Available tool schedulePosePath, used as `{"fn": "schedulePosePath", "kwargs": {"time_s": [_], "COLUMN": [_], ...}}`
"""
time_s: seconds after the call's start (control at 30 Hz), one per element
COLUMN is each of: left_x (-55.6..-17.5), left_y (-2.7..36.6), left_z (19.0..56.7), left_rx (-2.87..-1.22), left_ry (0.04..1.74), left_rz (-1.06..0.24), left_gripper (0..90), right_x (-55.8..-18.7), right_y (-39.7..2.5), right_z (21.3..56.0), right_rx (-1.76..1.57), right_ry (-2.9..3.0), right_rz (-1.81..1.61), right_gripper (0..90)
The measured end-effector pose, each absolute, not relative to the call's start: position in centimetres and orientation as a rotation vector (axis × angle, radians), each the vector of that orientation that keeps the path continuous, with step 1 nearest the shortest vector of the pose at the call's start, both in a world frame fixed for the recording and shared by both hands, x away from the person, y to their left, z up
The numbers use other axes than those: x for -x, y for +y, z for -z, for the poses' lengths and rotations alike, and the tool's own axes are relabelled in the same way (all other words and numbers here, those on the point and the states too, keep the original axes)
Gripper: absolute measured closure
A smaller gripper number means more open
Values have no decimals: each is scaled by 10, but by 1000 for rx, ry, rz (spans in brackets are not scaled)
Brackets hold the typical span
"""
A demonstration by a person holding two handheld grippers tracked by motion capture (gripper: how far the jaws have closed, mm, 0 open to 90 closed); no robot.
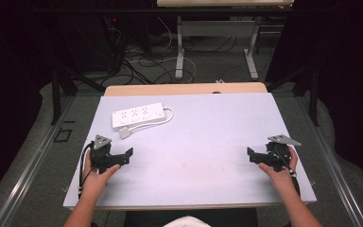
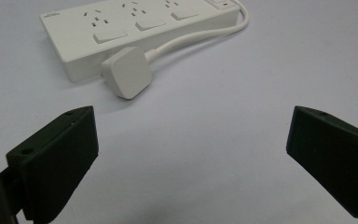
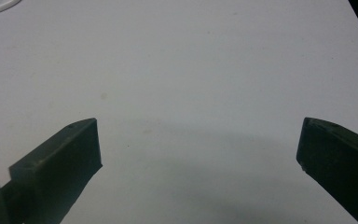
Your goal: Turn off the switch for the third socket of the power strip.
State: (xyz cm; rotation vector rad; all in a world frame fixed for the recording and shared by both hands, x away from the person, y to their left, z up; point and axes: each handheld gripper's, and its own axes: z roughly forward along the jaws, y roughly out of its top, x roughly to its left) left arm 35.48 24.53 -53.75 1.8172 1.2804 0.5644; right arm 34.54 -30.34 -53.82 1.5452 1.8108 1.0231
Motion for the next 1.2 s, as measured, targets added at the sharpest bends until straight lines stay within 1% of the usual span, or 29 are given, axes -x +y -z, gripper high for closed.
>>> {"fn": "schedulePosePath", "kwargs": {"time_s": [0.23,0.47,0.77,1.03,1.2], "left_x": [-353,-353,-354,-355,-356], "left_y": [246,249,251,257,259], "left_z": [534,532,531,529,527], "left_rx": [-1795,-1786,-1774,-1775,-1759], "left_ry": [1283,1302,1330,1351,1354], "left_rz": [-565,-575,-581,-600,-586], "left_gripper": [22,54,72,137,141], "right_x": [-346,-347,-347,-347,-346], "right_y": [-302,-300,-300,-301,-300], "right_z": [539,539,539,540,540], "right_rx": [-1541,-1540,-1535,-1541,-1550], "right_ry": [1821,1813,1818,1829,1832], "right_rz": [-1028,-1045,-1038,-1041,-1044], "right_gripper": [0,0,0,0,0]}}
